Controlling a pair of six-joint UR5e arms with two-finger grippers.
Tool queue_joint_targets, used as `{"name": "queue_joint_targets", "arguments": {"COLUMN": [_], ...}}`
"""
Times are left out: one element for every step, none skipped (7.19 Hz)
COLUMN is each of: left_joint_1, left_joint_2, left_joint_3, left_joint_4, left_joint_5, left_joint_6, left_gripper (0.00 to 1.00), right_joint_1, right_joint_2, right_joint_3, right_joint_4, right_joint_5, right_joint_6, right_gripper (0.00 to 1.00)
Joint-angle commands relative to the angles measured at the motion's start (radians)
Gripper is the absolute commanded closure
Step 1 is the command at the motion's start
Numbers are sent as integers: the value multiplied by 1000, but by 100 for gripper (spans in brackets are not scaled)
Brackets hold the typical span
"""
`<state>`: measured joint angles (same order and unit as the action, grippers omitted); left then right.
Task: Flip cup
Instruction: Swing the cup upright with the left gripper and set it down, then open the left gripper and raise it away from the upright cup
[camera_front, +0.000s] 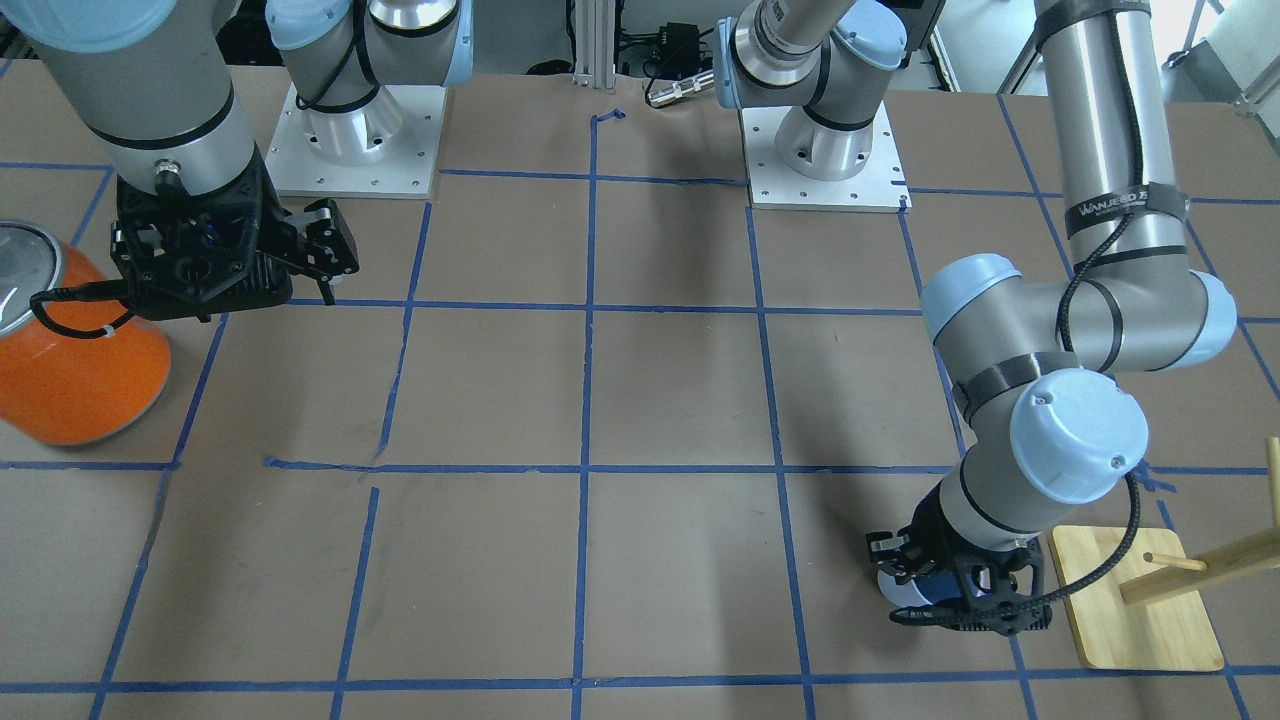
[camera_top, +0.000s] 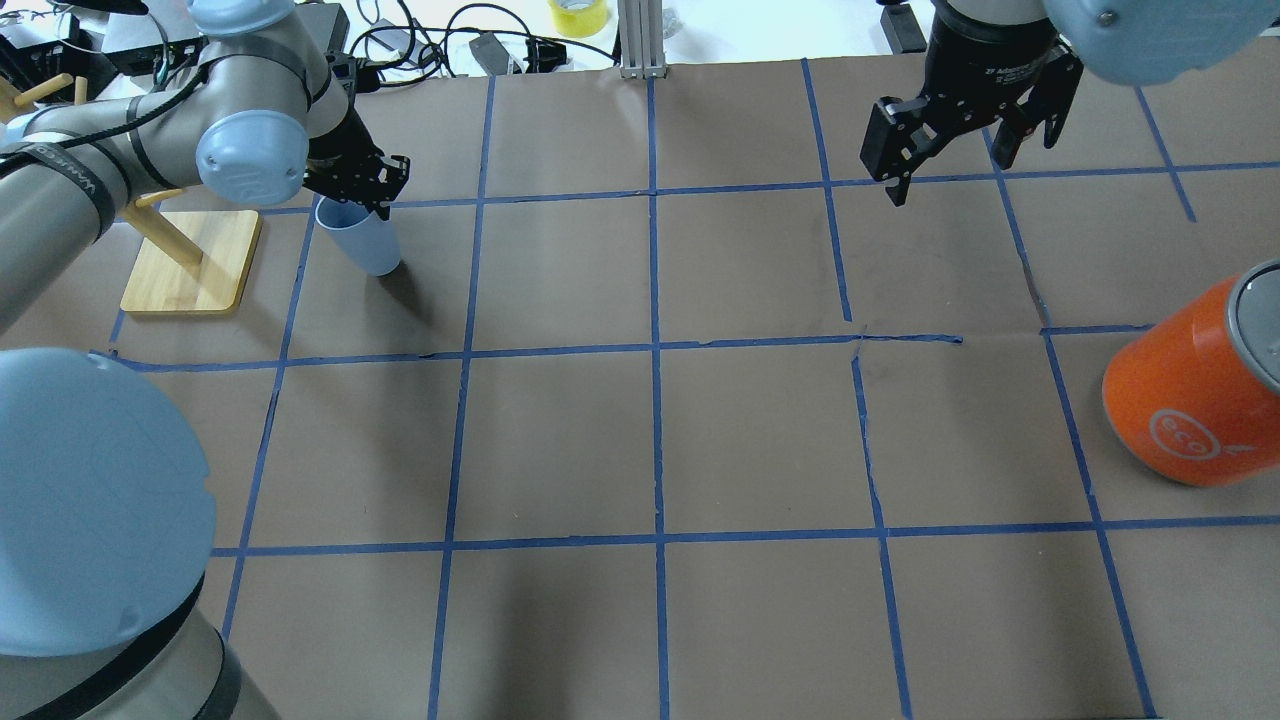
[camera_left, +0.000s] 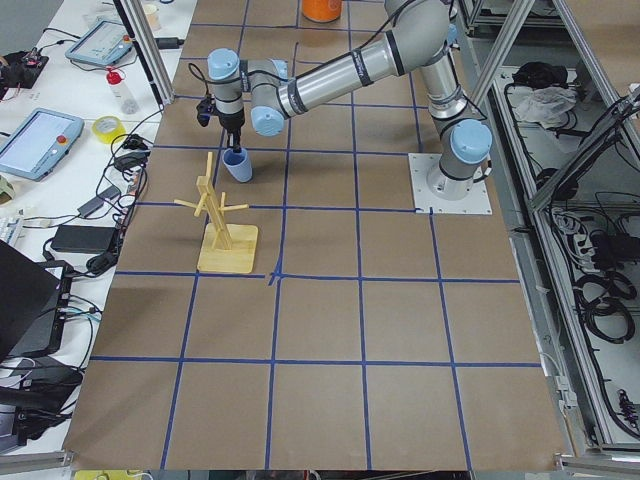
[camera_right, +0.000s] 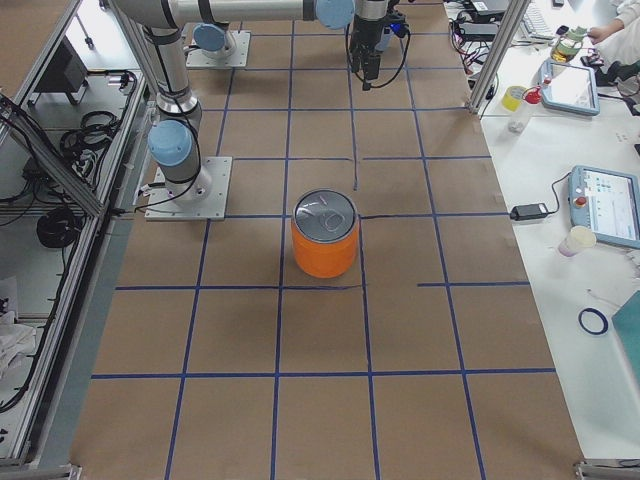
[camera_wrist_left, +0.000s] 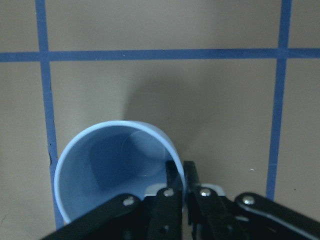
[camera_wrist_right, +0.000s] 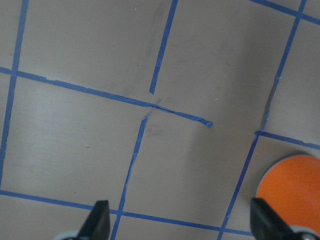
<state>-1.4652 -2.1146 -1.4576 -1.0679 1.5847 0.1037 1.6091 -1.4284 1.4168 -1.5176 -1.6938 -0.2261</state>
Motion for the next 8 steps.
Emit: {"name": "queue_joint_targets", "arguments": {"left_joint_1": [-20, -20, -20, -26, -39, -64, -98, -119], "left_joint_2": [7, 13, 33, 51, 89, 149, 232, 314], "left_joint_3": [-7, -9, -7, 5, 19, 23, 23, 4], "left_joint_4": [19, 28, 29, 23, 13, -31, -108, -178], "left_joint_5": [4, 12, 53, 85, 81, 83, 83, 81], "left_joint_6": [4, 16, 34, 43, 33, 30, 28, 25], "left_gripper": [42, 0, 0, 0, 0, 0, 0, 0], "right_joint_1": [0, 2, 2, 2, 2, 2, 2, 2], "right_joint_2": [-4, -4, -4, -4, -4, -4, -4, -7], "right_joint_3": [-1, -1, -1, -1, 1, 1, 2, 17], "right_joint_4": [5, 5, 5, 5, 7, 7, 7, 7], "right_joint_5": [0, 11, 16, 3, 2, 2, 5, 8], "right_joint_6": [-2, -6, -6, -6, -6, -6, -6, -6], "right_gripper": [0, 0, 0, 0, 0, 0, 0, 0]}}
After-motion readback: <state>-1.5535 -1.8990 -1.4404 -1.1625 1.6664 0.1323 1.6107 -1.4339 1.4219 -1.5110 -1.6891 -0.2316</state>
